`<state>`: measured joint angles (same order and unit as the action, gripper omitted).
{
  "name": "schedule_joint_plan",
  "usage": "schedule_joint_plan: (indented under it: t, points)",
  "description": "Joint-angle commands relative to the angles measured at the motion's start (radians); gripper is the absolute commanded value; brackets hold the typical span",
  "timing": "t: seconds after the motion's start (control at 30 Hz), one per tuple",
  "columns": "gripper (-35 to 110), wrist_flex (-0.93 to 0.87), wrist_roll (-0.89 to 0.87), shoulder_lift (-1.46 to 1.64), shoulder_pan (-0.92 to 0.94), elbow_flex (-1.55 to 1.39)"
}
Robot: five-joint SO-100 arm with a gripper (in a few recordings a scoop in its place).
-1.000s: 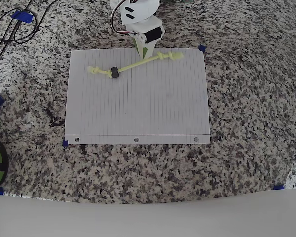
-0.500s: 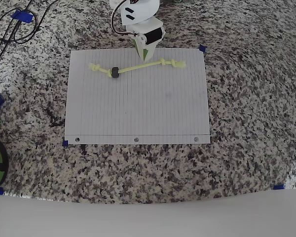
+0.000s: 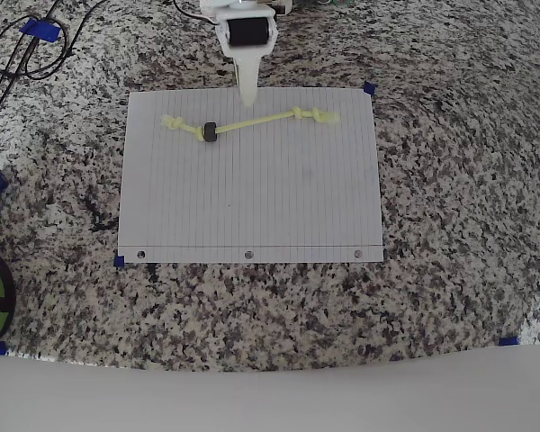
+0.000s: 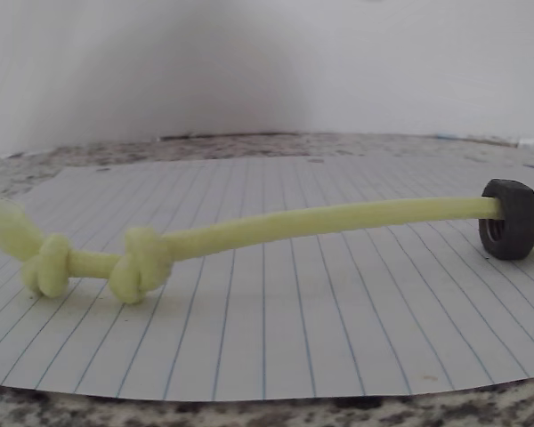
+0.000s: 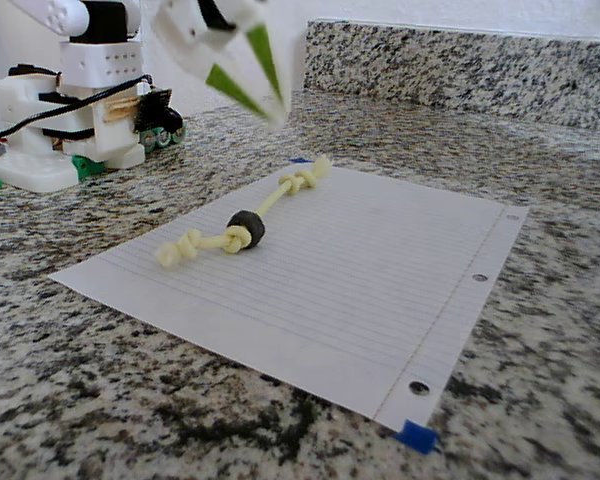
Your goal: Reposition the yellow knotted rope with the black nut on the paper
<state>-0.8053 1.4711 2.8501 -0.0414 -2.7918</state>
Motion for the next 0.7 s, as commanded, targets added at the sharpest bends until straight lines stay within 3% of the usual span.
schedule_joint_plan:
  t: [0.0,0.37,0.67]
  points:
    - [0,0.000,0.087,0.109,0.015,-0.009]
    - [0,-0.272,0.212,0.321,0.069,-0.149]
    - [0,-0.341,0.212,0.479,0.126,-0.259]
